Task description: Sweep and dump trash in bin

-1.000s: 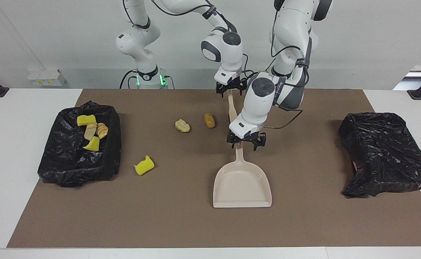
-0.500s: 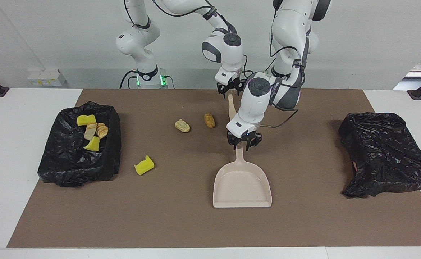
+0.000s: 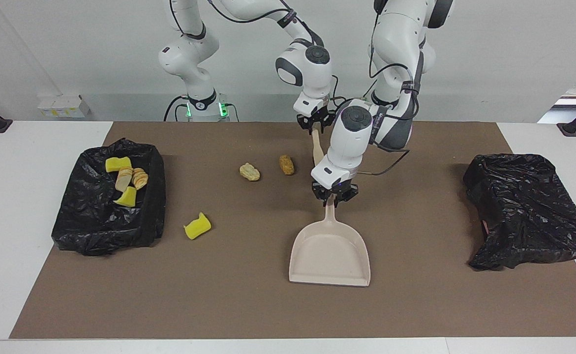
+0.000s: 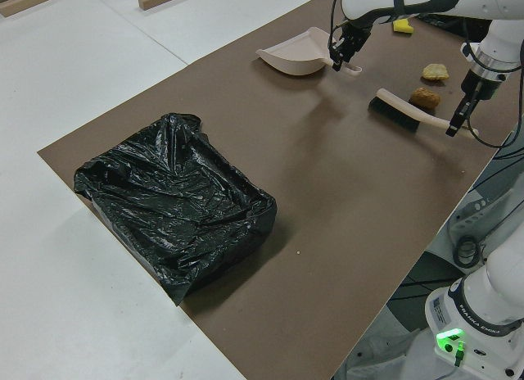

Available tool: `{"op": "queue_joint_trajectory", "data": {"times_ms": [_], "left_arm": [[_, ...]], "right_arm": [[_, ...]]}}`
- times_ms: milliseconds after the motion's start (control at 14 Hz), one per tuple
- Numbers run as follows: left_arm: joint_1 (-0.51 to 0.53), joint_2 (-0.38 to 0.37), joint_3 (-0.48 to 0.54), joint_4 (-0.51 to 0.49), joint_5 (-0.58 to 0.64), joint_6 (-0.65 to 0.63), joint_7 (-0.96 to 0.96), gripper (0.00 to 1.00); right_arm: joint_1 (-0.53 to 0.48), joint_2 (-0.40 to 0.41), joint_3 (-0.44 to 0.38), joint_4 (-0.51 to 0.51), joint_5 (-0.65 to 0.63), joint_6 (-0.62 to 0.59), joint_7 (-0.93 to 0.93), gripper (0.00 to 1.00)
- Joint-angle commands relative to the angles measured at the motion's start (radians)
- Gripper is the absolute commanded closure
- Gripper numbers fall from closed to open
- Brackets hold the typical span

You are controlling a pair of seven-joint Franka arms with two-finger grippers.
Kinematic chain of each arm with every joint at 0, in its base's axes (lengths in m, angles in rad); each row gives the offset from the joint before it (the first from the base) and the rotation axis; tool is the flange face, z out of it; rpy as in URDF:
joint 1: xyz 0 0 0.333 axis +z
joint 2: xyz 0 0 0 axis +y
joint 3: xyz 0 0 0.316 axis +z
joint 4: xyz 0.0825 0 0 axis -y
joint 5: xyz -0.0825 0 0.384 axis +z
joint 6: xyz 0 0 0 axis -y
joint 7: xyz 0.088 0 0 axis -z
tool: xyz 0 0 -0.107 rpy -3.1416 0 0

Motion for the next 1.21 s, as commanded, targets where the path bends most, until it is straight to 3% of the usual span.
{"op": "queue_joint_trajectory", "data": {"times_ms": [0, 214, 357, 571, 786, 1143], "left_arm": [[0.045, -0.037, -0.002, 0.018, 0.004, -0.085, 0.161, 1.0], [0.093, -0.083, -0.002, 0.018, 0.004, -0.168, 0.362, 1.0], [0.114, -0.105, -0.002, 0.015, 0.004, -0.234, 0.51, 1.0], [0.137, -0.119, 0.003, 0.004, 0.024, -0.324, 0.768, 1.0], [0.137, -0.148, 0.003, -0.028, 0.098, -0.378, 1.024, 1.0], [0.125, -0.195, 0.0, -0.108, 0.222, -0.377, 1.377, 1.0]], "right_arm": [[-0.07, -0.102, 0.008, -0.013, -0.025, -0.066, 0.042, 1.0], [-0.178, -0.217, 0.006, -0.012, -0.031, -0.208, -0.014, 1.0], [-0.28, -0.234, 0.006, 0.013, -0.042, -0.291, -0.071, 1.0], [-0.408, -0.198, 0.008, 0.043, -0.16, -0.331, -0.186, 1.0], [-0.566, -0.123, 0.008, 0.115, -0.194, -0.354, -0.343, 1.0], [-0.784, -0.061, 0.006, 0.171, -0.404, -0.394, -0.597, 1.0]]}}
